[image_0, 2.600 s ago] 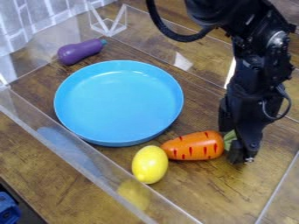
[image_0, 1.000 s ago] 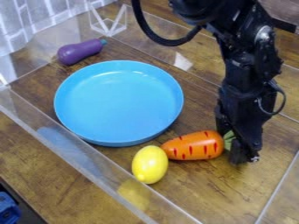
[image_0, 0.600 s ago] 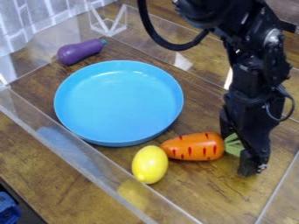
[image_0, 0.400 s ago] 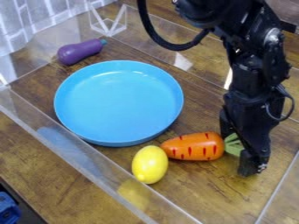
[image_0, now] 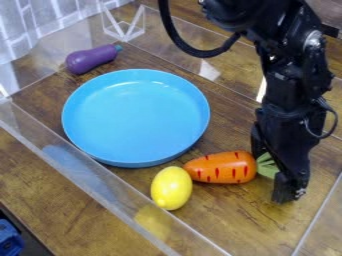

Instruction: Remove the carrot from the blue tray and put it on the table

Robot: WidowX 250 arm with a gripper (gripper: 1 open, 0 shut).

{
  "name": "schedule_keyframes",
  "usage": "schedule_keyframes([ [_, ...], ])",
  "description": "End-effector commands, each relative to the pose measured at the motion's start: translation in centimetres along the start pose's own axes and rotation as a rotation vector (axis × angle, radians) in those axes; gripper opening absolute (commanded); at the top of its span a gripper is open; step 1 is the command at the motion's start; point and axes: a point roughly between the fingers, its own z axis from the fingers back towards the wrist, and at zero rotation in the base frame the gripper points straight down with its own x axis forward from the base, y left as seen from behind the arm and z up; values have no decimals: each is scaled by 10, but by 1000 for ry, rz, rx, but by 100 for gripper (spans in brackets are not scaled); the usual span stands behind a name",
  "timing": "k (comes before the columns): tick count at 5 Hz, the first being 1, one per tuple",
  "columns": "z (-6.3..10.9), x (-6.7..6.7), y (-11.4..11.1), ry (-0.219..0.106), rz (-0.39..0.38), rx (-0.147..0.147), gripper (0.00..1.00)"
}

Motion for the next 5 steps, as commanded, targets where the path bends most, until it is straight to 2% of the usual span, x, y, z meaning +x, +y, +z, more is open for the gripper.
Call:
schedule_keyframes([
  [1,1,-4,-5,21,17,-22,100],
  [4,4,-7,-5,47,48,-43,100],
  [5,5,-8,-5,61,57,-46,0],
])
